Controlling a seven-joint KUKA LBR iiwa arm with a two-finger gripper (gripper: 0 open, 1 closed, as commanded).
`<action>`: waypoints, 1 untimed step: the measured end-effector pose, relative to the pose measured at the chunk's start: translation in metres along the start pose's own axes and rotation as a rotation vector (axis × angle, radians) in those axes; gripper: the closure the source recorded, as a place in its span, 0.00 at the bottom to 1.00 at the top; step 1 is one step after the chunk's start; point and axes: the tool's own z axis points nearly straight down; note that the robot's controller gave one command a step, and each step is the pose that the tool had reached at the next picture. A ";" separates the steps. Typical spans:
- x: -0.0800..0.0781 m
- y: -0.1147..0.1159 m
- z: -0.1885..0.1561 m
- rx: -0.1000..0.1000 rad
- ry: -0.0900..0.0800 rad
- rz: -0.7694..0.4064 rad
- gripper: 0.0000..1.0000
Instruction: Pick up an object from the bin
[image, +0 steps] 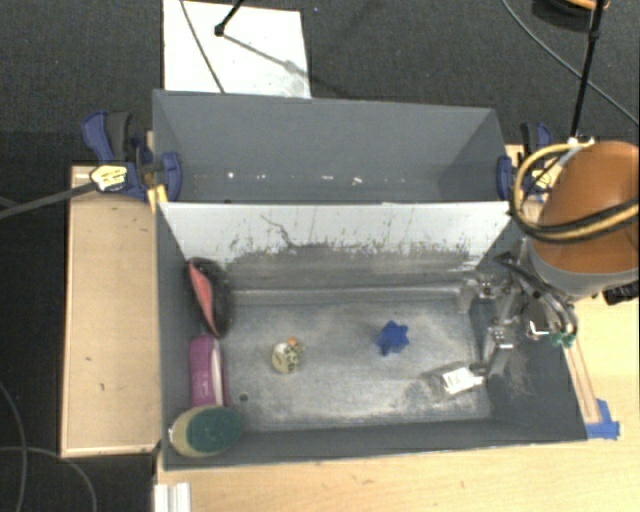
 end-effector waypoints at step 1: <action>-0.008 -0.022 0.133 -0.001 0.004 -0.336 0.00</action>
Offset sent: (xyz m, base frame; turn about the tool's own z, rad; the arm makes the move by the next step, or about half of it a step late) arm 0.0089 -0.0219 -0.1325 -0.3365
